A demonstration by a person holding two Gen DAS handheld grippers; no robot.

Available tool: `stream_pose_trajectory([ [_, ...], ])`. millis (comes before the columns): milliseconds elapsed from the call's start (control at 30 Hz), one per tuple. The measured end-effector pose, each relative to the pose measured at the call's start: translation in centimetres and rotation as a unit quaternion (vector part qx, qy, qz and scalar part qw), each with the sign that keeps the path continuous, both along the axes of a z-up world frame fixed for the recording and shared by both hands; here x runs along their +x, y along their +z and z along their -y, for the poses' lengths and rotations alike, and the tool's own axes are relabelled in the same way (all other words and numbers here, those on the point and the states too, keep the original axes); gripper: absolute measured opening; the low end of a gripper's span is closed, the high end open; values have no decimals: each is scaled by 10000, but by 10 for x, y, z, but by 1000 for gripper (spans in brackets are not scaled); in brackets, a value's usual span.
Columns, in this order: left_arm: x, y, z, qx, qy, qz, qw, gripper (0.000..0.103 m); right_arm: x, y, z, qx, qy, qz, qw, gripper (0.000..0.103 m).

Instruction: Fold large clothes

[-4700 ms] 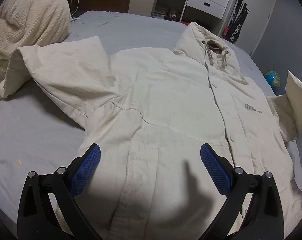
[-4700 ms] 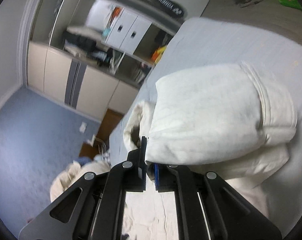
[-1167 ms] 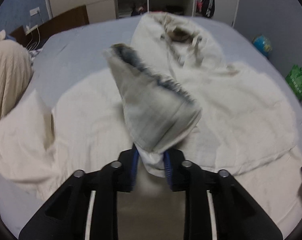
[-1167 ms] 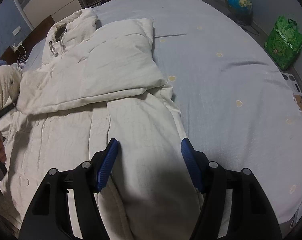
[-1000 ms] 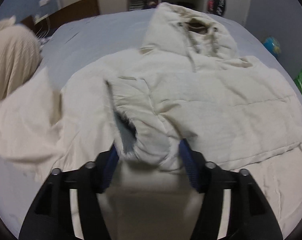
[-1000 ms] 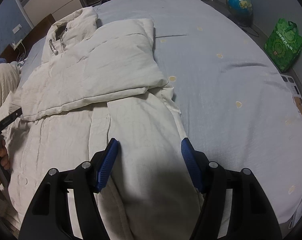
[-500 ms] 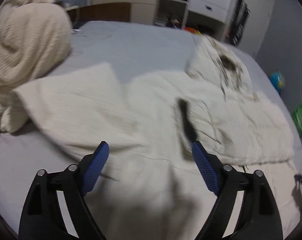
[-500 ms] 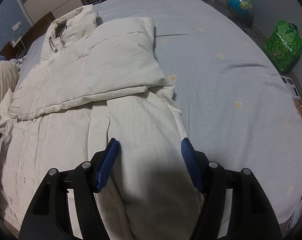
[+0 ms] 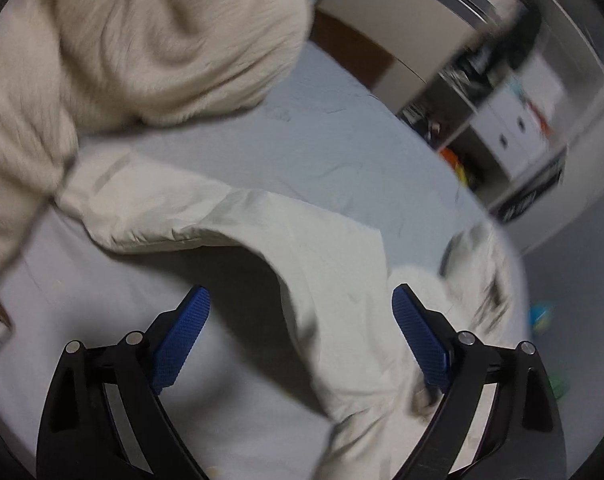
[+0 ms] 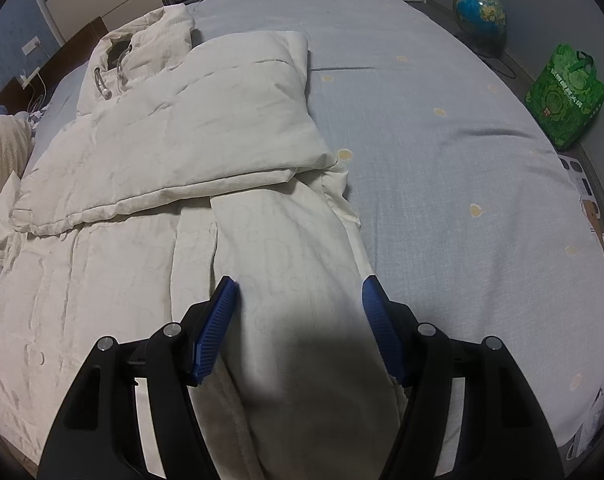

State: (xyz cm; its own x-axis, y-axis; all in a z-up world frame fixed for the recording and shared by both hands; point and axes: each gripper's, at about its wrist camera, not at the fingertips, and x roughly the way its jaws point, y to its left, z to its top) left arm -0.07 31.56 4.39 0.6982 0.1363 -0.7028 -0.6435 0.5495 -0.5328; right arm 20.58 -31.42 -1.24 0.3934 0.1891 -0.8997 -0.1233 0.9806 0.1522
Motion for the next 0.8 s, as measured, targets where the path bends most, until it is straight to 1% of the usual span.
stream_pose_trajectory([
  [33, 1, -5, -10, -297, 70, 93, 9995, 89, 0, 0, 0, -14, 1, -2, 10000, 62],
  [67, 1, -9, -19, -486, 157, 109, 9986, 89, 0, 0, 0, -28, 2, -4, 10000, 62],
  [133, 6, -15, -32, -712, 210, 48, 9972, 89, 0, 0, 0, -50, 6, -6, 10000, 62],
  [233, 12, -30, -53, -1192, 417, 95, 9920, 83, 0, 0, -1, -76, 13, 1, 10000, 62],
  [267, 11, -37, -59, -1378, 523, 139, 9890, 76, 0, 0, -1, -89, 13, 1, 10000, 62],
  [300, 10, -42, -63, -1531, 632, 125, 9861, 71, 0, 0, -1, -98, 12, 1, 10000, 62],
  [333, 8, -47, -67, -1654, 718, 110, 9836, 61, 0, 0, -1, -114, 13, -3, 9999, 62],
  [367, 6, -55, -72, -1833, 811, 136, 9796, 48, 0, -1, -2, -125, 17, -6, 9999, 62],
  [400, 5, -60, -74, -1961, 844, 198, 9767, 44, 0, -1, -2, -138, 22, -7, 9999, 62],
  [433, 3, -63, -76, -2036, 852, 280, 9749, 38, 0, -1, -2, -144, 25, -11, 9999, 62],
  [467, 3, -61, -77, -2019, 848, 294, 9753, 28, 0, -1, -2, -144, 26, -15, 9999, 62],
  [500, 3, -58, -76, -1919, 798, 289, 9777, 24, 0, -1, -2, -142, 25, -20, 9999, 62],
  [533, 5, -55, -75, -1826, 742, 292, 9800, 16, 1, -2, -1, -137, 23, -29, 9999, 62],
  [567, 6, -48, -72, -1646, 671, 259, 9837, 14, 1, -2, -2, -136, 22, -35, 9999, 62],
  [633, 9, -30, -62, -1296, 565, 293, 9895, 11, 0, -1, -2, -128, 20, -36, 9999, 62],
  [733, 16, -9, -50, -919, 412, 428, 9940, 10, 0, -1, -1, -84, 8, -32, 10000, 62],
  [800, 22, 13, -31, -584, 227, 537, 9966, 11, -2, -1, 1, -46, -8, -28, 10000, 62],
])
